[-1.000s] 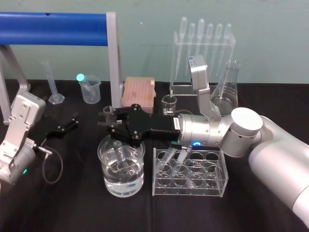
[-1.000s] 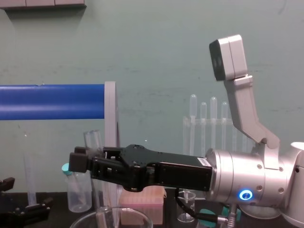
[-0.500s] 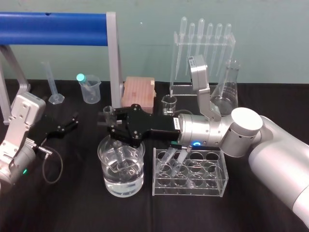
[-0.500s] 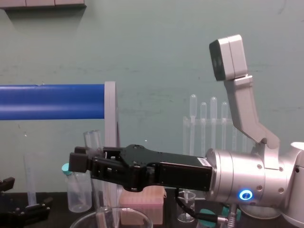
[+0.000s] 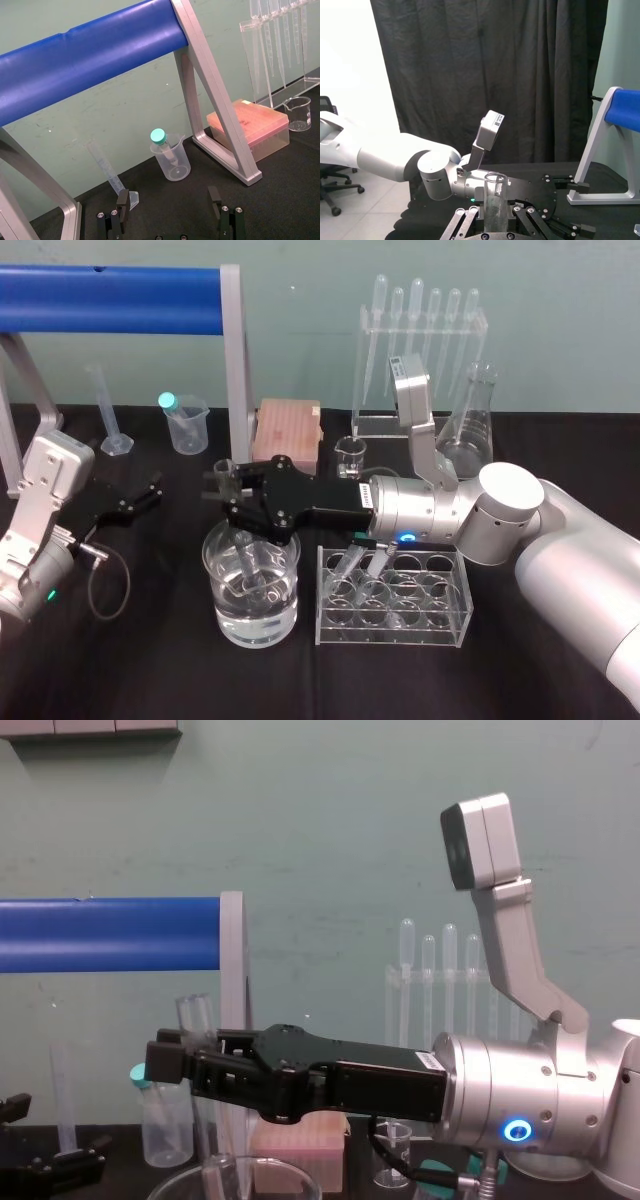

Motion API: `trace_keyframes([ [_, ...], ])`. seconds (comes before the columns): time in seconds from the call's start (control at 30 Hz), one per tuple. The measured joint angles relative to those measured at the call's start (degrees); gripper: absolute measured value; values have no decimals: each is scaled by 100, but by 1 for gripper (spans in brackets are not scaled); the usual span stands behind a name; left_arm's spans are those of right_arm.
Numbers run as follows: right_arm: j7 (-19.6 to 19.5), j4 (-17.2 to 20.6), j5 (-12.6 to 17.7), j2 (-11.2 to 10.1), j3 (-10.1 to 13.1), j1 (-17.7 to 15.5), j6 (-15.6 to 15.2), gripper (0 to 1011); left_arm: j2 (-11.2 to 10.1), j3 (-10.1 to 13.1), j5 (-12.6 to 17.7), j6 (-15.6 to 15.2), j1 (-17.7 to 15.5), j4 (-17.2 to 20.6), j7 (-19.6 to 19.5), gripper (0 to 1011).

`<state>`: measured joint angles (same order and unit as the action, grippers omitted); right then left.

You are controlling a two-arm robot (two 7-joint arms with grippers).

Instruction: Hold the test tube with one hand and immerse one end into the beaker, then return it to the test tube rack.

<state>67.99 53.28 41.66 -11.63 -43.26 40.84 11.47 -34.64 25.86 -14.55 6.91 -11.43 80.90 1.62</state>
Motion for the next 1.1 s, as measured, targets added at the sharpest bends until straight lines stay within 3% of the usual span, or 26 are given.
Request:
trace_keyframes([
  [0.5, 53, 49, 72, -7, 86, -18, 44, 226, 0, 0, 0, 0, 0, 0, 0, 1000],
  [0.93, 459, 579, 974, -72, 791, -109, 385, 226, 0, 0, 0, 0, 0, 0, 0, 1000],
  [1.1, 420, 1150, 1189, -312, 1048, -154, 482, 226, 0, 0, 0, 0, 0, 0, 0, 1000],
])
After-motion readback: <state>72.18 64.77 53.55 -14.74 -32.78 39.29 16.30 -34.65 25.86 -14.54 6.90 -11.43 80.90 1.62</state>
